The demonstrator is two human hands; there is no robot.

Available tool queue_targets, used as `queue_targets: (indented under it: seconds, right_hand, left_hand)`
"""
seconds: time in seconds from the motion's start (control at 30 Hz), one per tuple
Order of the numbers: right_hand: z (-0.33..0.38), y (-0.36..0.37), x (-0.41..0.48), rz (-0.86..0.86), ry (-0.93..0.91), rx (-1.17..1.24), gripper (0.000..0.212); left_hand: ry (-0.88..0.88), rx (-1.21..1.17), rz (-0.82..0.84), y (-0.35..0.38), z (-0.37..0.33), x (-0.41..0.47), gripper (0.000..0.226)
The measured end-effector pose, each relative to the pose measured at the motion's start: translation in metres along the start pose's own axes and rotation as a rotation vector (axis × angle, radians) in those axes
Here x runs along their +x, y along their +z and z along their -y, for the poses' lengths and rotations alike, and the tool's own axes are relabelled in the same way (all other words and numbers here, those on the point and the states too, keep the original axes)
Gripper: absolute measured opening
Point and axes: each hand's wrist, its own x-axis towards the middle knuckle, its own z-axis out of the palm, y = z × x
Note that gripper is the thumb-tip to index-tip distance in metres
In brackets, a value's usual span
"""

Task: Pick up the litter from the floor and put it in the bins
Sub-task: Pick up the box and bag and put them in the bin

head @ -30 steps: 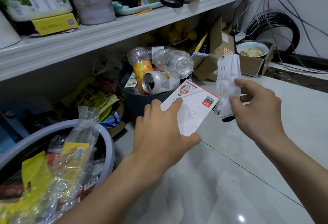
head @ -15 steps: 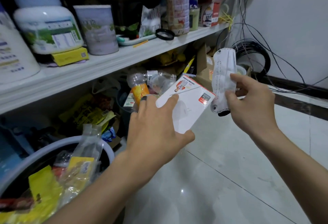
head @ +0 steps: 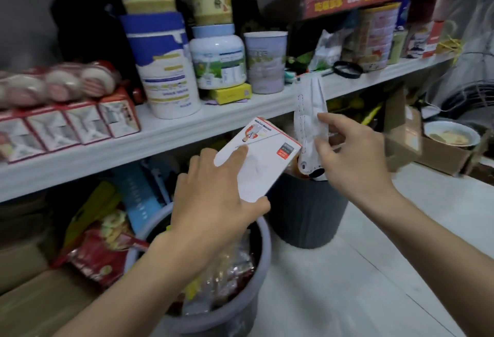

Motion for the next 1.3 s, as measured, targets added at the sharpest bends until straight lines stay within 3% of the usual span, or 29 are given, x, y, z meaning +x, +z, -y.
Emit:
queue_targets:
  seconds: [0.33, 0.67, 0.93, 1.17, 1.3]
  right_hand:
    - [0.029, 0.071, -0.041, 0.264, -0.049, 0.139, 0.040]
    - [0.034, 0.109, -0.074, 0.449, 0.027, 0.203, 0.044]
    - [0.029, 0.130, -0.091, 0.647, 0.123, 0.159, 0.043]
    - [0.016, 0.125, -0.092, 0.732, -0.026, -0.053, 0.042]
    - [0.008, 0.113, -0.085, 0.699, -0.094, -0.156, 0.040]
  left_hand:
    - [-0.157, 0.097, -0.011, 0.023, 0.085, -0.046, 0.088]
    - [-0.353, 0.030, 0.150, 0.076, 0.129, -0.075, 0.082]
    - [-0.322, -0.033, 0.121, 0.077, 0.126, -0.068, 0.078]
    - [-0.273, -0.021, 0.119, 0.065, 0.124, -0.061, 0.072]
    - [-0.130, -0.002, 0.051, 0.057, 0.100, -0.045, 0.064]
